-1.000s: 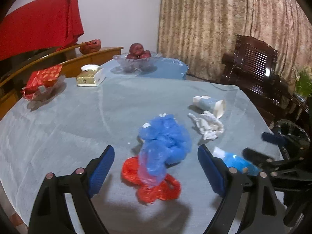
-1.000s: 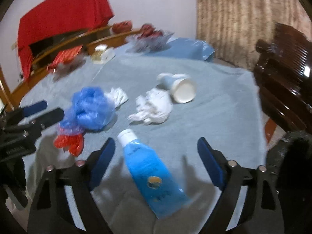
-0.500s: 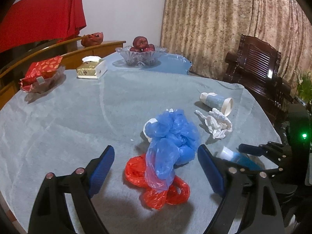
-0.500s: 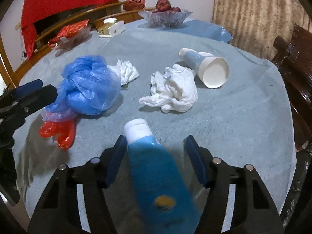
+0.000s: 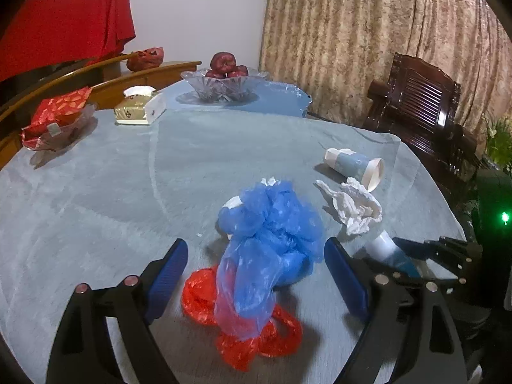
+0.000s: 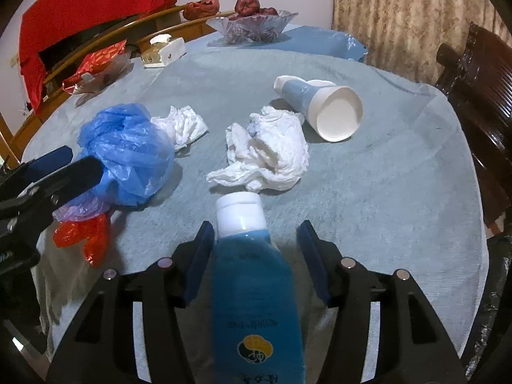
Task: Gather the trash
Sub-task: 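Grasp the blue tube with the right tool while the left tool grasps the blue bag, then carry the blue bag and blue tube over the bin with both tools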
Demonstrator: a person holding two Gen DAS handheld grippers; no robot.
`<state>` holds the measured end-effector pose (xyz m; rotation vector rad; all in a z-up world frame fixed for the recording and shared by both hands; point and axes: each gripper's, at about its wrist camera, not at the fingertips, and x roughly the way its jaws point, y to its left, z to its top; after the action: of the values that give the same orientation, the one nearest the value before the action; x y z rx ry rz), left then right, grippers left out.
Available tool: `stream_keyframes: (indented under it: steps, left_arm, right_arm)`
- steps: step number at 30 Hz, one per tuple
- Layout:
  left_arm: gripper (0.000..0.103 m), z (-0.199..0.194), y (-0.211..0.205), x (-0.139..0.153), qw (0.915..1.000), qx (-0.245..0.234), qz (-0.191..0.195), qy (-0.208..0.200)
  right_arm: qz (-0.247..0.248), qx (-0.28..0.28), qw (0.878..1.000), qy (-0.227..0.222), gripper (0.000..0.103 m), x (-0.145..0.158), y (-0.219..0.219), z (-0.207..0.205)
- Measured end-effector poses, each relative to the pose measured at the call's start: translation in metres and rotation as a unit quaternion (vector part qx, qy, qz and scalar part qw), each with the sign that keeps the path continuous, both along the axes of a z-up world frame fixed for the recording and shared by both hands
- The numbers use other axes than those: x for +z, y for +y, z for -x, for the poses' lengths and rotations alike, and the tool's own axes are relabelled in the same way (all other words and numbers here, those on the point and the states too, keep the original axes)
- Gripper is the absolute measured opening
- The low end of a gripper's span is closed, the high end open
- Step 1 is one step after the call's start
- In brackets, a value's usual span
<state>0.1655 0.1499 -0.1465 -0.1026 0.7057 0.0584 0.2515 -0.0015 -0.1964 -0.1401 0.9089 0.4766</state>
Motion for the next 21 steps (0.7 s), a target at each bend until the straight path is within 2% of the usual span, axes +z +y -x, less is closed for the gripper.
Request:
stream_keyframes:
  steps: [2, 12, 14, 15, 16, 18, 21]
  left_arm:
    - [0.085, -0.004, 0.000, -0.002, 1.0000, 0.001, 0.003, 0.003]
    - [0.083, -0.021, -0.013, -0.007, 0.9999, -0.014, 0.002, 0.010]
    - [0.078, -0.026, -0.015, -0.009, 0.9998, -0.017, -0.001, 0.015]
    - [0.070, -0.029, -0.017, -0.010, 0.9997, -0.017, -0.004, 0.018]
    - [0.056, -0.032, -0.018, -0.012, 0.9994, -0.022, -0.004, 0.026]
    - [0.041, -0.035, -0.020, -0.016, 0.9989, -0.030, 0.000, 0.036]
    - [0.032, -0.029, -0.025, -0.012, 0.9992, -0.030, -0.002, 0.026]
  right_arm:
    - [0.005, -0.007, 1.000, -0.003, 0.040, 0.001, 0.000, -0.001]
    - [-0.012, -0.043, 0.999, -0.001, 0.040, 0.011, -0.025, 0.000]
    - [-0.017, -0.051, 0.999, 0.001, 0.040, 0.014, -0.031, -0.001]
    - [-0.021, -0.053, 0.998, 0.002, 0.040, 0.016, -0.033, -0.001]
    - [-0.026, -0.056, 0.998, 0.004, 0.040, 0.018, -0.036, -0.001]
    - [-0.032, -0.060, 0.998, 0.004, 0.040, 0.022, -0.039, -0.001]
    - [-0.039, -0.061, 0.997, 0.000, 0.040, 0.029, -0.042, 0.001]
